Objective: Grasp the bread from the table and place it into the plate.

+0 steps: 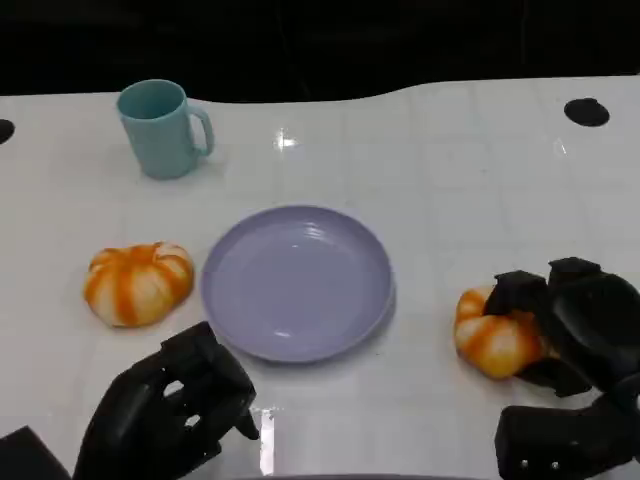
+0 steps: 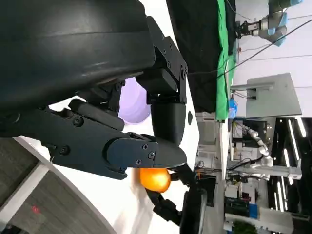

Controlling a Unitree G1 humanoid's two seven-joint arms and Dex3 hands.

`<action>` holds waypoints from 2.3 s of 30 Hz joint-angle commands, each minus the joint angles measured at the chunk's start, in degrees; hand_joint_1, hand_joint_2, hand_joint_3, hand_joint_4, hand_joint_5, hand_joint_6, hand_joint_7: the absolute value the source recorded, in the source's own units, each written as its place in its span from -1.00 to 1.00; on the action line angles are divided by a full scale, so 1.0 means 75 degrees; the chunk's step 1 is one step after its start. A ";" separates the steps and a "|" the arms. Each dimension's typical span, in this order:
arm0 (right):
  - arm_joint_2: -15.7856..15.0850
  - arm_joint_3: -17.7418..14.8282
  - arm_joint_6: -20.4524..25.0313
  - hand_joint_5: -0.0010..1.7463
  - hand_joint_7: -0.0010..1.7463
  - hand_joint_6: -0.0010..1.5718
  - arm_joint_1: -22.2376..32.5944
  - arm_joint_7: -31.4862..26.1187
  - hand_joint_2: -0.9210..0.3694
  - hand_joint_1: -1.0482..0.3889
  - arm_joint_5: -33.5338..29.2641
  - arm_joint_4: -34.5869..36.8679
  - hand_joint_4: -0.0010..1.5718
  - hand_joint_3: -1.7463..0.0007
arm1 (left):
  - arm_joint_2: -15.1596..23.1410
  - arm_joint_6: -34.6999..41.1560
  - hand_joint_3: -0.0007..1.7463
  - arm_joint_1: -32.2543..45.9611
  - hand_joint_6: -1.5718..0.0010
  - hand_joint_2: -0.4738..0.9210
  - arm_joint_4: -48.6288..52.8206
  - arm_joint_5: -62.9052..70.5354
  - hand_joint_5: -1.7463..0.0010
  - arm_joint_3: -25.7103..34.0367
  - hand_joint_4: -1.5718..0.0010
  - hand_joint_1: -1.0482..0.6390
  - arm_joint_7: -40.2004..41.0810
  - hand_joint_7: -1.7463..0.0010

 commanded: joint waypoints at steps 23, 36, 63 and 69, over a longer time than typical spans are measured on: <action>0.1299 0.0178 -0.0771 1.00 0.99 -0.08 -0.1586 0.0085 -0.05 0.24 0.1174 0.0038 0.24 -0.53 | 0.0006 -0.0089 -0.65 0.0134 0.24 1.00 -0.0135 0.0159 -1.00 -0.0063 0.20 -0.43 0.0141 -0.70; 0.2601 0.0623 -0.0947 1.00 0.99 -0.06 -0.2972 0.0338 0.05 0.22 0.1374 0.1802 0.24 -0.62 | 0.0013 -0.0164 -0.63 0.0180 0.26 1.00 -0.0185 0.0168 -1.00 -0.0173 0.21 -0.43 0.0104 -0.72; 0.2829 0.1395 -0.0073 -0.65 -1.00 -0.53 -0.3935 0.2226 -1.00 -0.29 0.1298 0.2851 -0.65 0.88 | -0.0023 -0.0151 -0.61 0.0197 0.27 1.00 -0.0323 0.0317 -1.00 -0.0251 0.20 -0.41 0.0226 -0.74; 0.2594 0.1339 0.0055 -0.63 -1.00 -0.53 -0.3528 0.2561 -1.00 -0.31 0.1395 0.2024 -0.66 0.85 | -0.0013 -0.0253 -0.59 0.0231 0.27 1.00 -0.0298 0.0285 -1.00 -0.0247 0.19 -0.40 0.0162 -0.75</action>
